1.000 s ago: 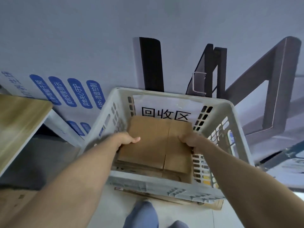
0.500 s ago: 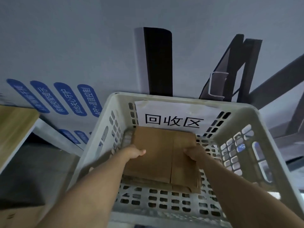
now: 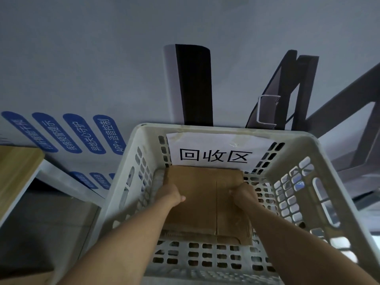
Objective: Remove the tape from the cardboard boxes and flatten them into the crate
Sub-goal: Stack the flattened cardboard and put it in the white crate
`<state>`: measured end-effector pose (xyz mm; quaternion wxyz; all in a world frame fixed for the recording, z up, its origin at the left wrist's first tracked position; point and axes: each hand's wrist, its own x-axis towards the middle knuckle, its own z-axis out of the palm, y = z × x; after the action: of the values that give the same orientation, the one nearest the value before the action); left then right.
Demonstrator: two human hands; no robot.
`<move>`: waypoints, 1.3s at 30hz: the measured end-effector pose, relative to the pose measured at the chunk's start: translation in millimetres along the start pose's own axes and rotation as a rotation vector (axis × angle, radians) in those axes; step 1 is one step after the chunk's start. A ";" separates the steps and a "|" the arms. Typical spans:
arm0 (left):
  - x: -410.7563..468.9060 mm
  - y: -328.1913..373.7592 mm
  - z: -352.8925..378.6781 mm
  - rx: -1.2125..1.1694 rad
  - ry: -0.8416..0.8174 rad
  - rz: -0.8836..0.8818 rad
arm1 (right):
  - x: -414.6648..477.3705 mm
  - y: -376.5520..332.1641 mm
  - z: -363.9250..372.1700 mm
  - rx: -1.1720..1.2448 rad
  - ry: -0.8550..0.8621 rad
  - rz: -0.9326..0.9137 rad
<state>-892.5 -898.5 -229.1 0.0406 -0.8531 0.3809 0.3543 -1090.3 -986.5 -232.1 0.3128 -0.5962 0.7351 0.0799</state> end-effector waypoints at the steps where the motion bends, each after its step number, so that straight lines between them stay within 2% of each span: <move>1: -4.9 3.1 -6.5 0.021 0.033 0.022 | -6.3 -2.5 -8.5 -0.072 0.024 -0.021; 5: -35.8 22.4 -39.7 0.048 0.209 0.185 | -39.8 -21.7 -49.8 -0.328 0.149 -0.270; 11: -105.7 53.3 -117.8 0.071 0.471 0.508 | -114.2 -68.6 -132.0 -0.420 0.268 -0.627; 17: -214.4 50.1 -185.3 0.175 0.759 0.583 | -216.0 -90.0 -202.4 -0.441 0.465 -0.880; 25: -359.1 -17.6 -219.9 0.350 1.118 0.461 | -359.6 -110.5 -229.8 -0.463 0.686 -1.193; 30: -422.2 -77.7 -231.3 0.347 1.302 0.371 | -433.5 -131.5 -216.2 -0.442 0.861 -1.349; 34: -462.6 -152.1 -227.0 0.354 1.400 0.278 | -495.9 -163.6 -178.1 -0.388 0.932 -1.431; 39: -503.3 -286.8 -213.3 0.386 1.391 0.104 | -591.1 -212.6 -87.4 -0.395 0.915 -1.533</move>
<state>-806.4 -455.6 192.2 -0.0782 -0.8393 0.4145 -0.3429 -870.0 -599.7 219.6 -0.1494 -0.9372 0.1632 -0.2696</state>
